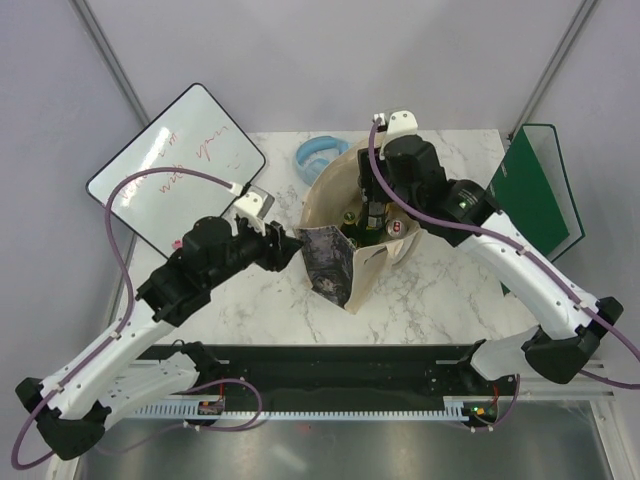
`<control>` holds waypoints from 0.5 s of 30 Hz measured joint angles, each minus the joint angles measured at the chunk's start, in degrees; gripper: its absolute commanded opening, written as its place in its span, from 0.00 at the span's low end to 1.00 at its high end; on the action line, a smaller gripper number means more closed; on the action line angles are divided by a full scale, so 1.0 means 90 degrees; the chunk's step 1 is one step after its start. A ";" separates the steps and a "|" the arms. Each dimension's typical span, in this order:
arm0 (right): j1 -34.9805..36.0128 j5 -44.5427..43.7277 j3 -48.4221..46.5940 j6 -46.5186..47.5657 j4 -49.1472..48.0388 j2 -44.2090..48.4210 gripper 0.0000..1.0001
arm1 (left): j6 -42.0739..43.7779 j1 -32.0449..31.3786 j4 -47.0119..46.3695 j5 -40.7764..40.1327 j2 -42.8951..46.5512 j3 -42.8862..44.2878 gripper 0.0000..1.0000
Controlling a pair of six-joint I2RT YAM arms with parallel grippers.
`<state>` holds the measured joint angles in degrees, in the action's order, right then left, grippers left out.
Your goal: Place the beverage into the canvas bag
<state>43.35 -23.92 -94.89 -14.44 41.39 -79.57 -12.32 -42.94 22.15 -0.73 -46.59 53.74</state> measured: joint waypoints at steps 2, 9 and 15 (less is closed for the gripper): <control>-0.0058 0.0148 0.0228 -0.0053 -0.0117 -0.0012 0.00 | 0.0046 0.0000 -0.0073 0.0155 -0.0228 0.0066 0.52; -0.0231 0.0607 0.1095 -0.0187 -0.0578 -0.0012 0.00 | 0.0158 0.0002 -0.0221 0.0539 -0.0663 0.0070 0.44; -0.0391 0.0937 0.1591 -0.0260 -0.0908 -0.0012 0.00 | 0.0444 0.0012 -0.0653 0.0935 -0.0886 0.0073 0.02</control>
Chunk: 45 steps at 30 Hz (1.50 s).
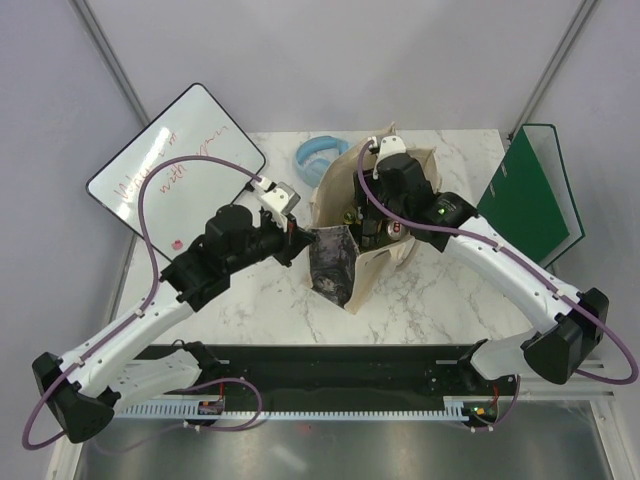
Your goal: Place the beverage into the canvas bag
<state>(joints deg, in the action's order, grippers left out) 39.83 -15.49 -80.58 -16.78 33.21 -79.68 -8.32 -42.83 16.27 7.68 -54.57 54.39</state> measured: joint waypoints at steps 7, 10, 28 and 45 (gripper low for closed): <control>-0.0121 0.0318 0.0792 0.0005 -0.0517 0.0097 0.00 | 0.0080 0.0000 -0.0160 0.0172 -0.0134 0.0029 0.02; -0.0155 0.0316 0.1120 0.0058 -0.0692 0.0112 0.00 | 0.0083 0.0000 -0.0160 0.0180 -0.0134 0.0036 0.02; -0.0243 0.0413 0.2203 0.0022 -0.1562 -0.0010 0.10 | 0.0180 0.0000 -0.0160 0.0219 -0.0131 0.0044 0.02; -0.0272 0.0454 0.2086 -0.0136 -0.1353 -0.0204 0.87 | 0.0202 0.0000 -0.0131 0.0226 -0.0119 0.0041 0.02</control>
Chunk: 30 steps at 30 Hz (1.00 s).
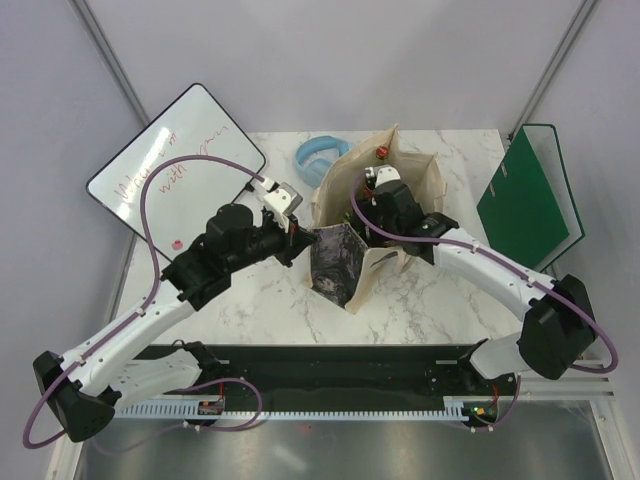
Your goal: Place the beverage into the canvas bag
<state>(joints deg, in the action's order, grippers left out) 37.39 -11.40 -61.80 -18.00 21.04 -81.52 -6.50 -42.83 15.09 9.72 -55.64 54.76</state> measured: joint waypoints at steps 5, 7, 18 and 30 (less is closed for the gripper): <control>0.0000 0.0019 -0.0391 -0.0136 0.0117 0.0267 0.98 | 0.0000 0.0000 -0.0017 0.0022 0.0010 -0.0010 0.02; 0.0005 0.0019 -0.0539 -0.0185 0.0240 0.0474 0.98 | 0.0000 0.0000 -0.0019 0.0046 0.0017 -0.0010 0.02; 0.0005 -0.0075 -0.2140 -0.0440 0.1353 0.1413 0.98 | -0.0092 0.0000 0.0172 0.0036 0.0413 0.0012 0.64; 0.0005 -0.0709 -0.3271 -0.0517 0.2142 0.2659 0.98 | -0.0442 -0.0005 0.0588 -0.0690 0.1372 0.1324 1.00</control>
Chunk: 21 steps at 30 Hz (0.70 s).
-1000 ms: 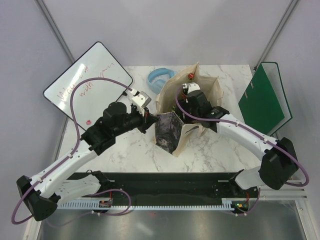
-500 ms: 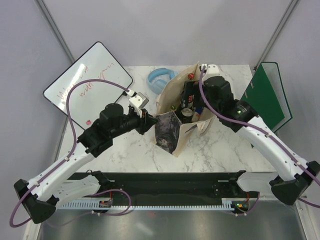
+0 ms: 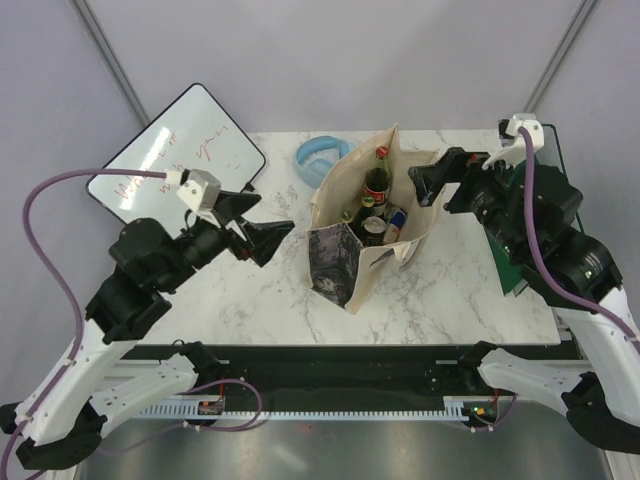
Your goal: Place the beverage into the canvas bag
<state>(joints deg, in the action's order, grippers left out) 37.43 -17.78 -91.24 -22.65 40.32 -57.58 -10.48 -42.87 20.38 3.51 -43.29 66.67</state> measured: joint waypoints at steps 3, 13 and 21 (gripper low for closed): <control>0.0000 -0.0068 0.0000 -0.0019 0.0124 0.0245 0.98 | -0.0024 0.0000 0.0075 -0.0158 0.0172 0.0316 1.00; 0.0000 -0.0187 0.0160 -0.0124 0.0119 0.0656 0.98 | -0.0107 0.0000 0.0415 -0.0549 0.0248 0.0867 1.00; 0.0000 -0.0206 0.0304 -0.0119 0.0085 0.0658 0.98 | -0.0117 0.0000 0.0544 -0.0682 0.0197 0.0865 1.00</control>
<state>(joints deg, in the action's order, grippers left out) 37.43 -19.64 -88.51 -23.73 41.08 -51.66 -11.53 -42.87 25.28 -2.63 -41.52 74.46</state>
